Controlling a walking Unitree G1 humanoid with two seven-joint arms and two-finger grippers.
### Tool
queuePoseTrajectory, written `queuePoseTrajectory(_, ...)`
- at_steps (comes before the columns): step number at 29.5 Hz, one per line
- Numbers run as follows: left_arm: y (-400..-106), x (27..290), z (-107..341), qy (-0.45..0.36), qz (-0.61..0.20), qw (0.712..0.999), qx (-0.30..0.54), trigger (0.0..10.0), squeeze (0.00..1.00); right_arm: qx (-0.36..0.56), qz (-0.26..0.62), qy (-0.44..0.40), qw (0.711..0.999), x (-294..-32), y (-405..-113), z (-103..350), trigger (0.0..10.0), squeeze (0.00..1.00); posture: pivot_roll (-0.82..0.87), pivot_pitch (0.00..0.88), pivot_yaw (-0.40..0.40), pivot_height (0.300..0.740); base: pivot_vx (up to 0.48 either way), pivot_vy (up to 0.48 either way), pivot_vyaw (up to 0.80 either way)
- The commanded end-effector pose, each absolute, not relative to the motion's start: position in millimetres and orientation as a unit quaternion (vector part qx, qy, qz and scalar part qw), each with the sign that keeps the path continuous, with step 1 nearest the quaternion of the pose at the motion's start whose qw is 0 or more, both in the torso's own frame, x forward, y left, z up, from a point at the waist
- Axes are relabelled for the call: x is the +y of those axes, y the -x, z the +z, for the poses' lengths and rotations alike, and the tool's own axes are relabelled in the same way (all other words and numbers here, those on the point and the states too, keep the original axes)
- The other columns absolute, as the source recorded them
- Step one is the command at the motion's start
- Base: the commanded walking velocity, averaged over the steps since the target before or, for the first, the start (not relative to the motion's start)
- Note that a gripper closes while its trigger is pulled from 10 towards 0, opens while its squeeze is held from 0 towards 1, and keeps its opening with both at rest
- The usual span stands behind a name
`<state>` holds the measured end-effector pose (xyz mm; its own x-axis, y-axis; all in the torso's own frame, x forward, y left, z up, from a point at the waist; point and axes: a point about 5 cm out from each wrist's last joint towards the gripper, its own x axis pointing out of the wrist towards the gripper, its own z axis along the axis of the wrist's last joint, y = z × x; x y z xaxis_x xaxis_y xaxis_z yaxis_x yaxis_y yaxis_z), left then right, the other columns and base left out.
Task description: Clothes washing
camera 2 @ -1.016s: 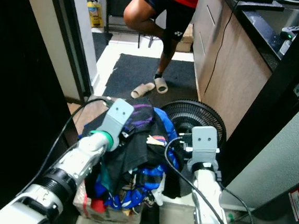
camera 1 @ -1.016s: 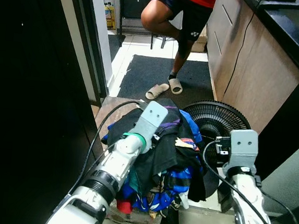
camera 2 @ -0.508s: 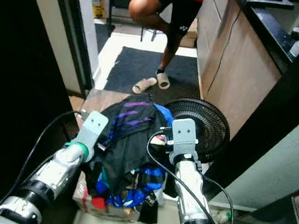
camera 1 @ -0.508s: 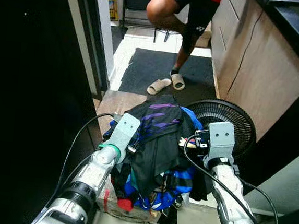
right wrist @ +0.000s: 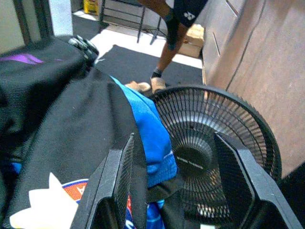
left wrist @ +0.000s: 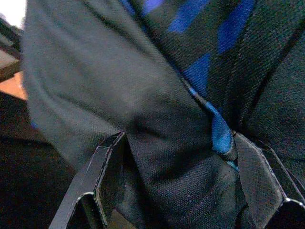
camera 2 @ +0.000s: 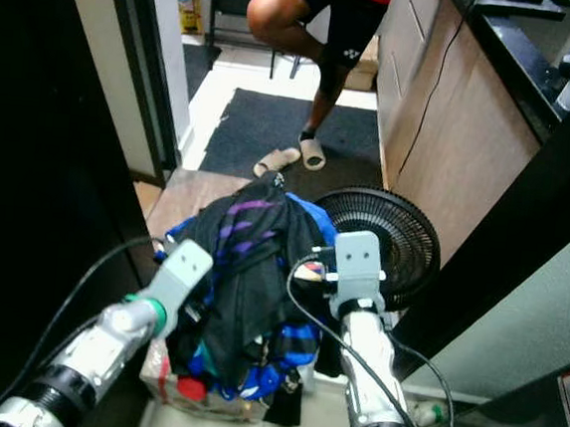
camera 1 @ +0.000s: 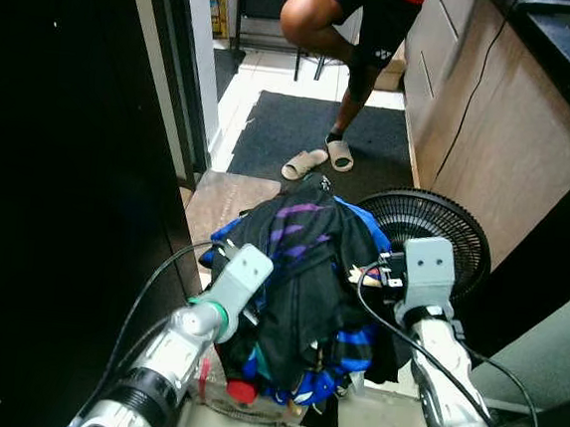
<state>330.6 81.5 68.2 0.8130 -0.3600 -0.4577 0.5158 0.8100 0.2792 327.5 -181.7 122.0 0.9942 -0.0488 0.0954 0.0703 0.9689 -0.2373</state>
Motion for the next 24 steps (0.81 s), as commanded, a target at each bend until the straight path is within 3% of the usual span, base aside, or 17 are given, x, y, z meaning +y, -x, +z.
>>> queuePoseTrajectory(1, -322.9, 78.3, 57.5, -0.21, -0.252, 0.92, 0.215, 3.5, 0.0, -0.041, -0.033, 0.117, 0.992, -181.8, -324.6, 118.0, 10.0, 0.0, 0.0, 0.134, 0.1, 0.74, 0.0, 0.0, 0.0)
queuePoseTrajectory(2, -322.9, 78.3, 57.5, -0.21, -0.252, 0.92, 0.215, 3.5, 0.0, -0.041, -0.033, 0.117, 0.992, -181.8, -324.6, 118.0, 10.0, 0.0, 0.0, 0.134, 0.1, 0.74, 0.0, 0.0, 0.0)
queuePoseTrajectory(3, -323.2, 76.5, 58.1, -0.214, -0.254, 0.919, 0.211, 0.0, 0.0, -0.041, -0.036, 0.116, 0.992, -181.7, -323.9, 117.4, 10.0, 0.0, -0.01, 0.139, 0.116, 0.74, 0.0, 0.0, 0.0)
queuePoseTrajectory(15, -328.8, 60.1, 89.0, -0.166, -0.261, 0.941, 0.136, 0.0, 0.0, -0.038, -0.064, 0.109, 0.991, -192.2, -313.7, 112.5, 10.0, 0.0, -0.03, 0.14, 0.125, 0.74, 0.0, 0.0, 0.0)
queuePoseTrajectory(24, -326.1, 65.1, 93.2, -0.175, -0.254, 0.945, 0.111, 0.0, 0.0, -0.045, -0.05, 0.109, 0.992, -185.0, -320.4, 119.0, 10.0, 0.0, -0.01, 0.132, 0.095, 0.74, 0.0, 0.0, 0.0)
